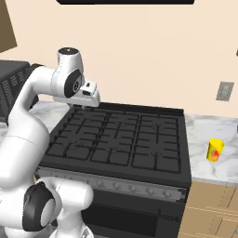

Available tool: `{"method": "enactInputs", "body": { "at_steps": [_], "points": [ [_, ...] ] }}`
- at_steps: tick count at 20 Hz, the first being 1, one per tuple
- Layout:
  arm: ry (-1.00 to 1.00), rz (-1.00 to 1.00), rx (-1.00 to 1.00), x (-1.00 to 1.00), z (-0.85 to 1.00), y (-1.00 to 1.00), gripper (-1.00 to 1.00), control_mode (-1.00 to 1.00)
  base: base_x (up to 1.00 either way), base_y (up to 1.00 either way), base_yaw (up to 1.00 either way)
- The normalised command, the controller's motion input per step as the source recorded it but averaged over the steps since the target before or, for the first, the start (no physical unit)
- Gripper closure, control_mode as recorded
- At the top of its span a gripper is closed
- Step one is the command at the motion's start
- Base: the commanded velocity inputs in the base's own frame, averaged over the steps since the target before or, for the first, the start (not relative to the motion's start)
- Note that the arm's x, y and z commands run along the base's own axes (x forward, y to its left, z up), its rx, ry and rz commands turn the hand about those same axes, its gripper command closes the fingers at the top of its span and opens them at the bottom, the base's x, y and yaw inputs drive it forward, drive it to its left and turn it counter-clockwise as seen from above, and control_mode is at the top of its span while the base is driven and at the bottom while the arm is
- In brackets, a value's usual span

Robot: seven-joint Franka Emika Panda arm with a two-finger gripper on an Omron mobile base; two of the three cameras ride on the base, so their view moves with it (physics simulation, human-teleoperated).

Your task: Pick the cup and bowl from the counter and place them on the counter next to the sink.

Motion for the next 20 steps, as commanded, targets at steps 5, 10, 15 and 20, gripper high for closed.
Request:
{"method": "enactInputs", "body": {
  "at_steps": [5, 10, 15, 20],
  "points": [
    [0.0, 0.0, 0.0, 0.0, -0.07, 0.0, -1.0, -1.0, 0.0, 0.0, 0.0],
    [0.04, 0.0, 0.0, 0.0, -0.26, -0.31, -1.0, -1.0, 0.0, 0.0, 0.0],
    [0.03, -0.01, 0.0, 0.0, -0.24, -0.45, -1.0, -1.0, 0.0, 0.0, 0.0],
    [0.02, -0.02, 0.0, 0.0, -0.14, -0.45, -1.0, -1.0, 0.0, 0.0, 0.0]
  ]
}}
